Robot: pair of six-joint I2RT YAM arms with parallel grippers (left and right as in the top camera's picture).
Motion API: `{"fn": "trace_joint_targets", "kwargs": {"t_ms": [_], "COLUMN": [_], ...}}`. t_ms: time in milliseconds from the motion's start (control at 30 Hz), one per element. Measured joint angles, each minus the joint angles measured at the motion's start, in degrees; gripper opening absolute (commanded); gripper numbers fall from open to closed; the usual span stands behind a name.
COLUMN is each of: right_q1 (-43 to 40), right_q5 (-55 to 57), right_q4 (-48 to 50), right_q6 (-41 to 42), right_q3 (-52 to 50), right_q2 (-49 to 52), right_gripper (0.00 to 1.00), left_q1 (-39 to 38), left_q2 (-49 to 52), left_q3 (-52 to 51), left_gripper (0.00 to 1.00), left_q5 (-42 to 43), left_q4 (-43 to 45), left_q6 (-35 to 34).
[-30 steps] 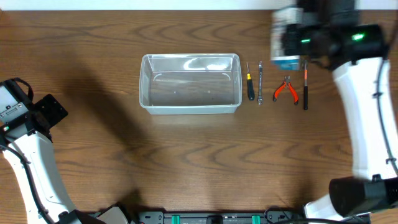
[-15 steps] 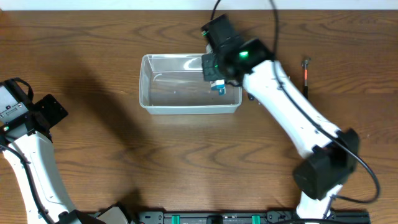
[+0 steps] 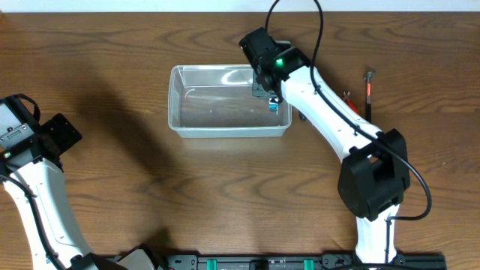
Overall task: Pack container
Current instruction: 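Carry the boxed set over the container and lower it inside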
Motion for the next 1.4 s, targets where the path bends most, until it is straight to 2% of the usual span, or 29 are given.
{"fn": "trace_joint_targets", "kwargs": {"t_ms": [233,300,1033,1400], "right_q1": [-0.1,-0.1,0.5,3.5], "right_q5": [0.6,0.6,1.2,1.2], "right_q4": [-0.3,-0.3,-1.1,-4.5], "right_q6": [0.4,0.4,0.4,3.6], "right_q3": [0.1,0.2,0.1,0.1], "right_q2": [1.2,1.3,-1.8,-2.5], "right_gripper": [0.06,0.01,0.01,0.01], "left_q1": [0.0,0.0,0.0,0.0], "left_q2": [0.0,0.0,0.0,0.0], "left_q3": [0.0,0.0,0.0,0.0], "left_gripper": [0.98,0.98,0.98,0.98], "left_q5": [0.0,0.0,0.0,0.0], "left_q4": [0.0,0.0,0.0,0.0], "left_q6": [0.0,0.0,0.0,0.0]}}
